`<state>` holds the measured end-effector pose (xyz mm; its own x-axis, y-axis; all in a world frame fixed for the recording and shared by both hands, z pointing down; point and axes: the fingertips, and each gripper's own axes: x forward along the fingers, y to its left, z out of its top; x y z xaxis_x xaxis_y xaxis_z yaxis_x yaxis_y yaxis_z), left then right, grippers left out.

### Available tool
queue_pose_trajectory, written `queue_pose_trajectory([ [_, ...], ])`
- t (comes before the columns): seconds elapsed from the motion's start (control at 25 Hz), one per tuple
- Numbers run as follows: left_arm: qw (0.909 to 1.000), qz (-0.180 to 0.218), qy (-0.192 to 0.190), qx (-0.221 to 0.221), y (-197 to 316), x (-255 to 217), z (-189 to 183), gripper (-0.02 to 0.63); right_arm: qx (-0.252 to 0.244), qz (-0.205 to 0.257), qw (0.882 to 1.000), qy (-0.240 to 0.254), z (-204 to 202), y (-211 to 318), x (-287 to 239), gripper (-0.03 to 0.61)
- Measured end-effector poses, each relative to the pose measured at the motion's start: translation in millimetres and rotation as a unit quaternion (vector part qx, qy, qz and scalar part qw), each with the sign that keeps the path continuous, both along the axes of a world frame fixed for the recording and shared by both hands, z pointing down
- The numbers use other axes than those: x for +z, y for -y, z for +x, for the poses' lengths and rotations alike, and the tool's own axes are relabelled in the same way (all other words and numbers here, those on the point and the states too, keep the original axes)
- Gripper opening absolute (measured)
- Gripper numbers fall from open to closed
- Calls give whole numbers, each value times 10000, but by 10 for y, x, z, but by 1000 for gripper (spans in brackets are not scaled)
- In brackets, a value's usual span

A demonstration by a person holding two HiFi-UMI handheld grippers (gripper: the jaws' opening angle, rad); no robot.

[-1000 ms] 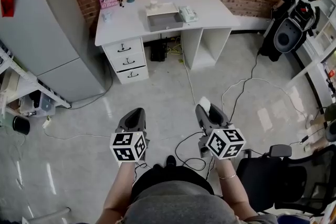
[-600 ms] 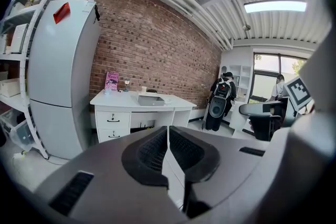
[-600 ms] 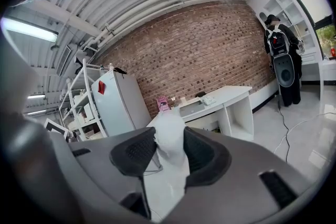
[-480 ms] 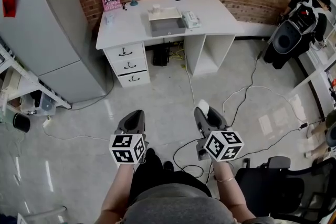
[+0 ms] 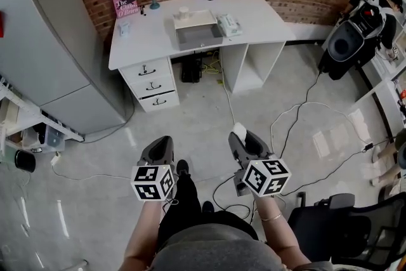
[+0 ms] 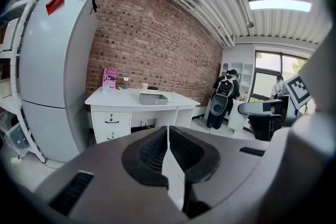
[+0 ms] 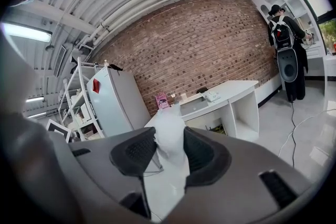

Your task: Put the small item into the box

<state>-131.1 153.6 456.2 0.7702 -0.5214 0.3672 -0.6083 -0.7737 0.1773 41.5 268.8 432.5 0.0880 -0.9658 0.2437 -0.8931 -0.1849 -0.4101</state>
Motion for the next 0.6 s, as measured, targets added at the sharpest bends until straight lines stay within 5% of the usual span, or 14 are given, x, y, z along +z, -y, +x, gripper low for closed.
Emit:
queue_pose_trajectory([
  [0.6,9996,-235,-106,65,1686,59,258,31,277,-160,9995,-30,328,1596,-72,167],
])
